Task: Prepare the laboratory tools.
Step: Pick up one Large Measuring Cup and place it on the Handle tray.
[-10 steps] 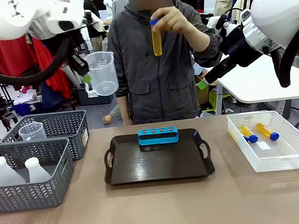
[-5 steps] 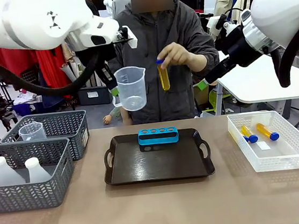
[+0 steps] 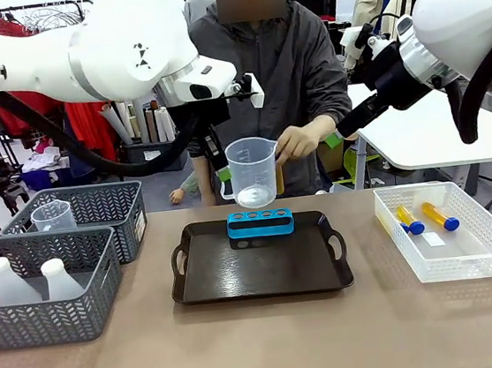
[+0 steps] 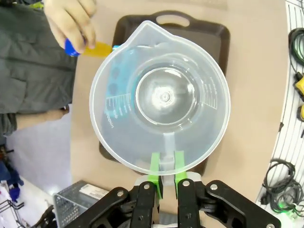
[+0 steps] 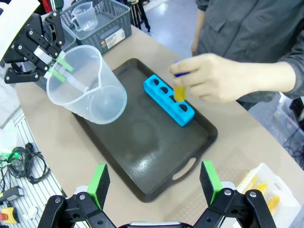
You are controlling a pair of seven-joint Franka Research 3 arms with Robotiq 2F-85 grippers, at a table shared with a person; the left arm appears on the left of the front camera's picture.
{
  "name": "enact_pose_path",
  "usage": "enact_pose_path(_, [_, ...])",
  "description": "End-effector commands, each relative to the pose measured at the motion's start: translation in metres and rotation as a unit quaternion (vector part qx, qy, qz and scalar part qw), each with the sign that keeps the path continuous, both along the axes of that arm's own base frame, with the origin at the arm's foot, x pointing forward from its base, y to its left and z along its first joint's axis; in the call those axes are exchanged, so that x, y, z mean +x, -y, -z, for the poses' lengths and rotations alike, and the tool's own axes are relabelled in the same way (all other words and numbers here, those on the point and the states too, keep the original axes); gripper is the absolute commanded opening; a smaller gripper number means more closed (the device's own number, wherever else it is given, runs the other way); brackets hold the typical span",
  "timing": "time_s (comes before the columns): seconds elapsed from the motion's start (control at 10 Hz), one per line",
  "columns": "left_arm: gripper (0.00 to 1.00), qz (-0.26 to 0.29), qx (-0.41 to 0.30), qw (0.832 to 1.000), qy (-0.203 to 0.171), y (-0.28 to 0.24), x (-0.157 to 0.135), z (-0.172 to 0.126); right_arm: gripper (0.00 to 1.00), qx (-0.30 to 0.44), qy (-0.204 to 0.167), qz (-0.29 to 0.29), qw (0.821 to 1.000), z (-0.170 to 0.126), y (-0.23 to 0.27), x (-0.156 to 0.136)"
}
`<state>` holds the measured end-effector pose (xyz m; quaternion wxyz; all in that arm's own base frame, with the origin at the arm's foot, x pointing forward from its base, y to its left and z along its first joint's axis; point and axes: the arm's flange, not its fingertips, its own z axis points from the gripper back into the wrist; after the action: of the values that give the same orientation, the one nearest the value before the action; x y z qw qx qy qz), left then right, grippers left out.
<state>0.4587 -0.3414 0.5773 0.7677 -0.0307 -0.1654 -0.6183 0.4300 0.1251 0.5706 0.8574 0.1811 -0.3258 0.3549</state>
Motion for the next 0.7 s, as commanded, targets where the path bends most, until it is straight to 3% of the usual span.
enact_pose_path(0.0, [0.0, 0.005, -0.012, 1.0, -0.008, -0.0121, 0.0023, -0.0152, 1.0, 0.01, 0.001, -0.006, 1.0, 0.0001, 0.0014, 0.0005])
enact_pose_path(0.6, [0.0, -0.01, -0.005, 1.0, -0.001, -0.0105, 0.0056, -0.0137, 1.0, 0.01, 0.001, -0.006, 1.0, 0.0001, 0.0014, 0.0005])
